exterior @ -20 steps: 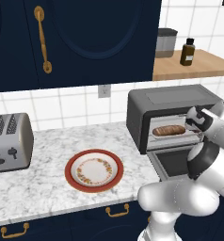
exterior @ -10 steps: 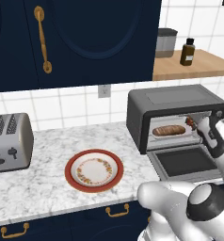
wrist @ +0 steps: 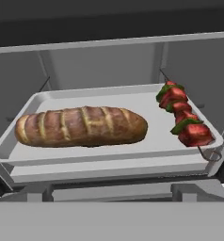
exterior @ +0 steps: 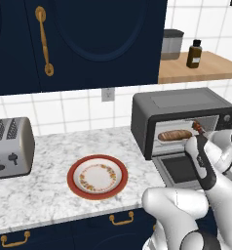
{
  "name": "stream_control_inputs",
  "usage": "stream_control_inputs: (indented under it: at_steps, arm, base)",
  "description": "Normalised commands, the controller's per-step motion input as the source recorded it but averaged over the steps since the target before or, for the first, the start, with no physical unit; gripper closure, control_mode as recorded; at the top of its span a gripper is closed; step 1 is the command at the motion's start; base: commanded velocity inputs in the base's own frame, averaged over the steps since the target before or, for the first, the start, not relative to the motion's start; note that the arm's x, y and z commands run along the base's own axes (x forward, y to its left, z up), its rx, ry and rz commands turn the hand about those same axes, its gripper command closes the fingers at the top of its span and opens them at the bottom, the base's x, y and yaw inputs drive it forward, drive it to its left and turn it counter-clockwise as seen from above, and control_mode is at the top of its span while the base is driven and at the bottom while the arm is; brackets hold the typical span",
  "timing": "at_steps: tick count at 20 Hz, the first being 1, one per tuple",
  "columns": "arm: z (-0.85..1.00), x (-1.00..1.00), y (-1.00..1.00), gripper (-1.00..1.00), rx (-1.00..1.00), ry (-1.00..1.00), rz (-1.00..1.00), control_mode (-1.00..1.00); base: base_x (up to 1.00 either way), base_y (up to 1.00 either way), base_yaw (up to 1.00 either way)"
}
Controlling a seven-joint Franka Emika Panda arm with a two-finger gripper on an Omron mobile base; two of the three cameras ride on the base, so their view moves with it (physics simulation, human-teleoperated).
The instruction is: Pick up the kebab skewer and baguette bread, and place them inside the toaster oven. Close the toaster oven door and start by setting the timer.
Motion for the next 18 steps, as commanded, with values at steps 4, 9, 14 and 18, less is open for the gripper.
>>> stream_control_inputs:
  at_steps: [4,9,14,18]
  arm:
    - [0.0,0.03,0.0,-1.0,0.0,-0.01,0.03,-1.0]
    - [0.0,0.07,0.07,-1.0,0.0,0.0,0.0,-1.0]
    - [0.0,0.13,0.14,-1.0,0.0,0.0,0.0,-1.0]
    - [-0.01,0.14,-0.01,-1.0,0.0,-0.01,0.0,-1.0]
  base:
    - [0.0,0.0,0.0]
    - [0.0,0.0,0.0]
    - [0.0,0.0,0.0]
    - [0.0,0.0,0.0]
